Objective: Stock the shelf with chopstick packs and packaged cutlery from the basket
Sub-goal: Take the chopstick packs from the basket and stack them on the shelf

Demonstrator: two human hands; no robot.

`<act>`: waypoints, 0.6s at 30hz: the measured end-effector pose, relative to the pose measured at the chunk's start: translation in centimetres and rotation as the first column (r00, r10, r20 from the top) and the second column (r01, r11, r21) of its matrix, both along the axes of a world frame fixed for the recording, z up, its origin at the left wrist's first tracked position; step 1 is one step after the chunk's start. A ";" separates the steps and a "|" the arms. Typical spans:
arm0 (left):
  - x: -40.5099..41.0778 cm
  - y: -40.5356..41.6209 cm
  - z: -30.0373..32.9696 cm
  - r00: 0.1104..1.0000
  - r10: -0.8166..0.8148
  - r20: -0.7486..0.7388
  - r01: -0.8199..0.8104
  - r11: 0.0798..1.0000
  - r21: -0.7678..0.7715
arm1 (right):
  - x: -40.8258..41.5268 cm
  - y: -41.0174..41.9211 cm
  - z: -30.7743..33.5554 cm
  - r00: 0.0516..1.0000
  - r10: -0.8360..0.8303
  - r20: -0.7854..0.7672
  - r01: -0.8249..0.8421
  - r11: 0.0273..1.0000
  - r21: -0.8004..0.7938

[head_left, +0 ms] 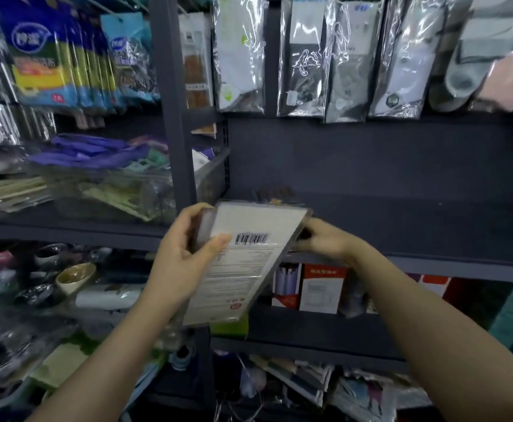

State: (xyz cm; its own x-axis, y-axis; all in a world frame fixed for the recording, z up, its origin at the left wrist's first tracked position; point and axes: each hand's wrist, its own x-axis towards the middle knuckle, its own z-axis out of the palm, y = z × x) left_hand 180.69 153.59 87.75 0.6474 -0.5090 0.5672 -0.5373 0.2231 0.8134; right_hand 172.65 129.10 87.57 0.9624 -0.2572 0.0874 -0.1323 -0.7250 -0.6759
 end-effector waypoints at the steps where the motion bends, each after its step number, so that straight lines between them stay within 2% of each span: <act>1: -0.3 -0.6 0.5 0.998 0.014 0.061 -0.015 1.000 0.017 | -0.9 -0.3 1.1 0.994 0.050 0.100 -0.080 0.945 0.319; 2: -0.6 -1.3 1.1 0.991 0.032 0.131 -0.037 0.999 0.037 | -1.9 -0.7 2.2 0.973 0.104 0.207 -0.197 0.841 0.504; 3: -1.1 -1.8 1.9 0.979 0.048 0.199 -0.059 0.997 0.049 | -3.0 -1.1 3.5 0.939 0.167 0.300 -0.314 0.772 0.553; 4: -1.5 -2.4 2.8 0.963 0.065 0.262 -0.079 0.996 0.045 | -4.0 -1.4 4.8 0.902 0.215 0.375 -0.397 0.757 0.520; 5: -2.0 -2.9 3.6 0.943 0.073 0.323 -0.090 0.995 0.037 | -5.1 -1.6 5.9 0.867 0.249 0.432 -0.441 0.787 0.431; 7: -3.3 -4.1 5.4 0.870 0.063 0.488 -0.096 0.994 0.043 | -7.3 -2.3 7.9 0.817 0.326 0.476 -0.500 0.812 0.302; 11: -6.1 -7.0 8.4 0.588 -0.016 0.809 -0.120 0.987 0.106 | -10.9 -2.8 10.4 0.765 0.544 0.344 -0.620 0.766 0.168; 12: -6.4 -7.8 8.9 0.540 -0.039 0.841 -0.123 0.985 0.124 | -11.6 -2.6 10.7 0.782 0.549 0.296 -0.593 0.801 0.081; 14: -6.2 -9.1 10.0 0.472 -0.060 0.880 -0.131 0.982 0.137 | -12.0 -1.7 11.2 0.877 0.432 0.212 -0.407 0.901 -0.152; 15: -6.0 -9.7 10.4 0.437 -0.052 0.898 -0.140 0.982 0.124 | -11.7 -1.6 11.0 0.894 0.351 0.280 -0.273 0.920 -0.282; 16: -5.5 -10.3 10.8 0.404 -0.030 0.914 -0.157 0.982 0.101 | -11.1 -1.6 10.6 0.872 0.281 0.402 -0.119 0.916 -0.382; 18: -4.2 -11.2 11.0 0.346 0.046 0.937 -0.222 0.974 0.034 | -9.7 -1.7 9.3 0.781 0.173 0.600 0.140 0.888 -0.438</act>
